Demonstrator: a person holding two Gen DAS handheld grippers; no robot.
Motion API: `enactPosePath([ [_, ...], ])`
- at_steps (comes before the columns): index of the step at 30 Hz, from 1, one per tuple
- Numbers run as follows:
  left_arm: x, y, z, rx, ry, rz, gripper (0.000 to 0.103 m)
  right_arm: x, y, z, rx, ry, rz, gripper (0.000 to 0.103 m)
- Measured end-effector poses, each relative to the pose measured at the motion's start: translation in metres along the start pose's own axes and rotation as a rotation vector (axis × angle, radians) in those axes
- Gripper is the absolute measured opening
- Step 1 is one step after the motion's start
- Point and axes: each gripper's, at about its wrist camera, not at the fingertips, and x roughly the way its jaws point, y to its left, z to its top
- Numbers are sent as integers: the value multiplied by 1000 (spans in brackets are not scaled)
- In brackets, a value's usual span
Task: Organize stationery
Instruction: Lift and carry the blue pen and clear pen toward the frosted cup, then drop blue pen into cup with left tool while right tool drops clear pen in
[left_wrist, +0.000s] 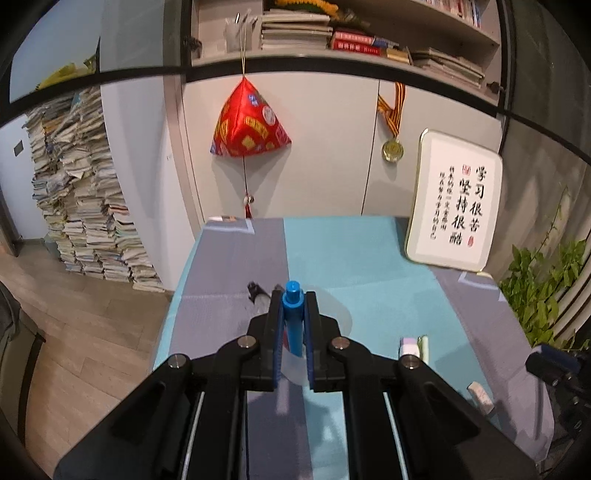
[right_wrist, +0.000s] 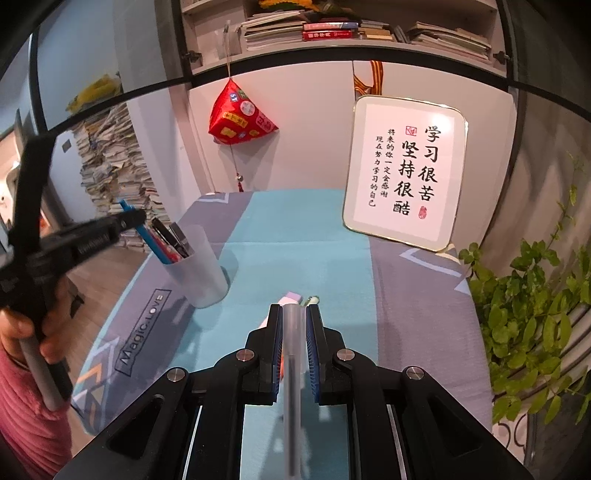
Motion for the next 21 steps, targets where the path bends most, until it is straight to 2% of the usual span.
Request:
enactPosePath([
  [13,16,3,-19,-2,53,-39,11,4,11,5,-22,8,-4,13],
  [18,6,8,-23,-18,26,-48,11,6,15,7,-26,9,-7,13],
  [19,2,10,-24,-22,19,-48,12,6,17,8,-27,8,-7,13],
  [21,-5,15,-28,-35,2,-48,25,7,20,12,-32,3,-4,13],
])
